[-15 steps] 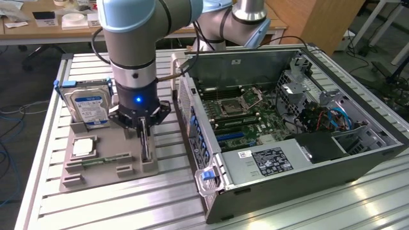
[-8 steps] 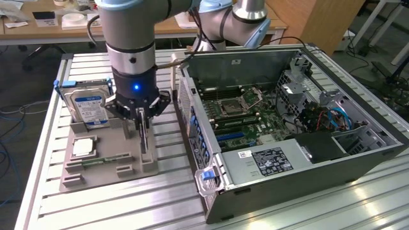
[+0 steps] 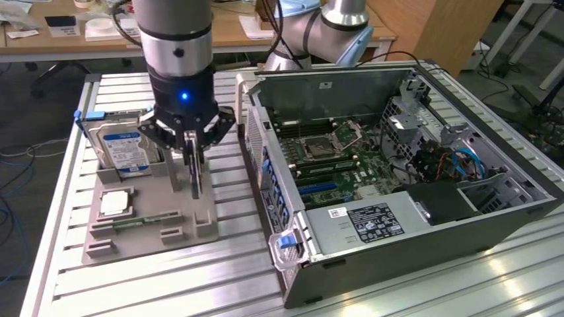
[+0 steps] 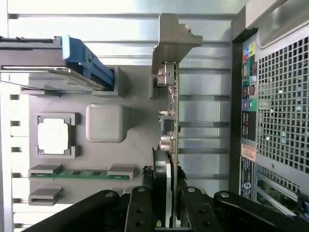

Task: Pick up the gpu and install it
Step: 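Pick up the gpu and move the gpu toward the slot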

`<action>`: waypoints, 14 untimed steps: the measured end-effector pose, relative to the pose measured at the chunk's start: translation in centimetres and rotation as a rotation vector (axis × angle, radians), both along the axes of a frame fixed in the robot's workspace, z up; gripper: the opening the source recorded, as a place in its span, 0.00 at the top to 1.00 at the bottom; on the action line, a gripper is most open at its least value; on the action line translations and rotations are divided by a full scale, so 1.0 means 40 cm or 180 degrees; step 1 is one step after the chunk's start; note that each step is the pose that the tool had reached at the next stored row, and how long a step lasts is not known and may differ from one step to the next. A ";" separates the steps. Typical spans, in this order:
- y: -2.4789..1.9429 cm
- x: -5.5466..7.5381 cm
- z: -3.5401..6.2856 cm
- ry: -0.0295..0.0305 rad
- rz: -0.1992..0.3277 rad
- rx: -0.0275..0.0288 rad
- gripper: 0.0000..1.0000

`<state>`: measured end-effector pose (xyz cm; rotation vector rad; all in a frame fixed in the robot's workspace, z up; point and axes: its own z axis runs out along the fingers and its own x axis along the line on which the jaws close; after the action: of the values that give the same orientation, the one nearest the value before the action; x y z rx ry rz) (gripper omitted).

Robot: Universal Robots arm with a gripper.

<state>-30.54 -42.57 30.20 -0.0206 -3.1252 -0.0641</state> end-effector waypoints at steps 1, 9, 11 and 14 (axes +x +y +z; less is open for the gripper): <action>0.000 0.000 0.012 0.0000 0.0000 0.0000 0.73; 0.000 0.000 0.102 0.0000 0.0000 0.0000 0.73; 0.000 0.000 0.125 0.0000 0.0000 0.0000 0.73; 0.000 0.000 0.159 0.0000 0.0000 0.0000 0.73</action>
<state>-30.53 -42.57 36.57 -0.0206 -3.1252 -0.0642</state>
